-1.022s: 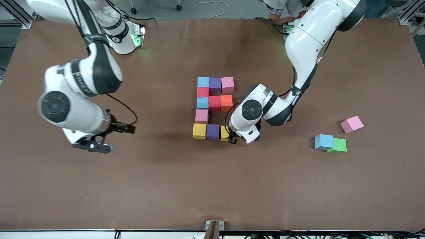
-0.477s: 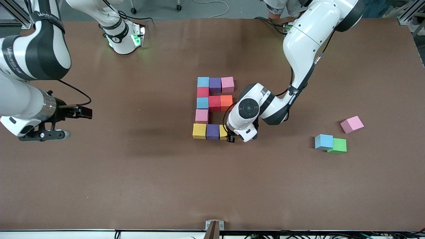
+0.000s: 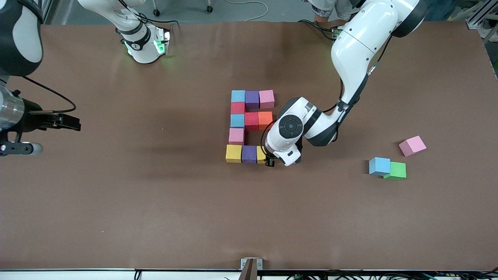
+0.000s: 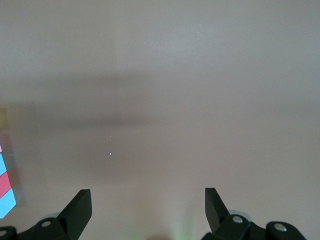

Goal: Arrange 11 blocks into digit 3

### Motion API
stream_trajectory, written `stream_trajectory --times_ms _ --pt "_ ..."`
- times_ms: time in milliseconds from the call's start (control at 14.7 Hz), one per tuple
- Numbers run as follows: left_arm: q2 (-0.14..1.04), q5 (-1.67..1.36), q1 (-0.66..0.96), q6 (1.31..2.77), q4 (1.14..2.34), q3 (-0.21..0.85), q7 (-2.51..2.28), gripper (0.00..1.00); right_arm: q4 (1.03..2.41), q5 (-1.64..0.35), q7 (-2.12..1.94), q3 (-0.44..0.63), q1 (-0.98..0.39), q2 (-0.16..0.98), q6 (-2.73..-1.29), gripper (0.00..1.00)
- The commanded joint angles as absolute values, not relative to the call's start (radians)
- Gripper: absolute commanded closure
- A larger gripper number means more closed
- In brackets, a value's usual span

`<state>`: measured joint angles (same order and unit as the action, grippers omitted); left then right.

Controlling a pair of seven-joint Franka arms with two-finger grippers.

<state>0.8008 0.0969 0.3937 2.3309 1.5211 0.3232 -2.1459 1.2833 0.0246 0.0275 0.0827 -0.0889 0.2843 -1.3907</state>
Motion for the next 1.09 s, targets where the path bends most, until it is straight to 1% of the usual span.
stream_trajectory --times_ms 0,136,409,545,749,885,953,1022 --pt "0.793 0.129 0.393 2.342 1.511 0.318 -2.157 0.00 1.264 0.034 0.034 0.060 -0.083 0.282 -1.385 0.00" --pt "0.756 0.127 0.382 2.323 1.488 0.318 -2.120 0.00 1.264 0.028 0.032 0.052 -0.089 0.279 -1.378 0.00" --pt "0.645 0.124 0.345 2.159 1.405 0.327 -1.984 0.00 1.266 0.025 0.028 0.054 -0.098 0.267 -1.338 0.00" --pt "0.565 0.118 0.341 2.071 1.399 0.327 -1.835 0.00 1.264 0.029 0.020 0.058 -0.106 0.267 -1.338 0.00" --pt "0.450 0.115 0.298 1.912 1.397 0.327 -1.532 0.00 1.266 0.037 0.034 0.063 -0.121 0.250 -1.321 0.00" --pt "0.381 0.117 0.256 1.763 1.397 0.321 -1.299 0.00 1.281 0.026 0.023 0.064 -0.115 0.227 -1.295 0.00" --pt "0.349 0.120 0.224 1.705 1.399 0.321 -1.188 0.00 1.316 0.028 0.021 0.063 -0.124 0.206 -1.301 0.00" --pt "0.306 0.132 0.198 1.648 1.399 0.318 -1.055 0.00 1.371 0.029 0.021 0.063 -0.129 0.160 -1.346 0.00"
